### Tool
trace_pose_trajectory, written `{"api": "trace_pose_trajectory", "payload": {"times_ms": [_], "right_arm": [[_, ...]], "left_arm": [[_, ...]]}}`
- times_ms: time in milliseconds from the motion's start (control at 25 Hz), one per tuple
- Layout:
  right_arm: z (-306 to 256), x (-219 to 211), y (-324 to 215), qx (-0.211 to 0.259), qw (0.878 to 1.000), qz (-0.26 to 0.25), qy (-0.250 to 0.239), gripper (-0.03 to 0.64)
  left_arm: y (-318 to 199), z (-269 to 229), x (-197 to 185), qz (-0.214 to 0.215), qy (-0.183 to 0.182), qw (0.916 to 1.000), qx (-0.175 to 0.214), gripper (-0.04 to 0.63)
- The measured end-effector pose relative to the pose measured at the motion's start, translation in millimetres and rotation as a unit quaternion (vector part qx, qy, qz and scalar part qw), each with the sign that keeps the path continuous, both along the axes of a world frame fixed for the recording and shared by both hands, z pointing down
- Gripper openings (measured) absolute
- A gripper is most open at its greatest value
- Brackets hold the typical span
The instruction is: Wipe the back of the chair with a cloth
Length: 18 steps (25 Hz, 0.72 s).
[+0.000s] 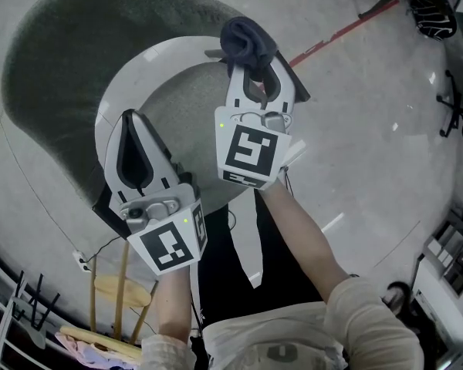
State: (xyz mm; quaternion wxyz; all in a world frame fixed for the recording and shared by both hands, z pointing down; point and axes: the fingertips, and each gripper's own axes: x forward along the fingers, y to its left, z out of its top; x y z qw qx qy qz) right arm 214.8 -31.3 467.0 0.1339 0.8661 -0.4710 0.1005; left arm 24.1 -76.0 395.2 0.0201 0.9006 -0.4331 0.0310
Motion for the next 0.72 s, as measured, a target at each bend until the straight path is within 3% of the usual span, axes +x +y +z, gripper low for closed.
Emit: {"api": "trace_pose_trajectory", "payload": {"times_ms": [400, 600, 720], "right_arm": [[-157.3, -59.5, -73.5, 0.09, 0.988, -0.127, 0.007, 0.06], [-229.5, -109.1, -99.3, 0.132, 0.966, -0.223, -0.014, 0.06], [-274.1, -137.6, -92.0, 0.132, 0.953, -0.272, -0.022, 0.06]], "left_arm": [[-25.4, -124.1, -53.1, -0.096, 0.033, 0.9931, 0.059, 0.015], [-38.3, -188.7, -89.7, -0.164, 0.031, 0.9812, 0.096, 0.015], [-30.5, -228.3, -112.6, -0.193, 0.032, 0.9766, 0.089, 0.015]]}}
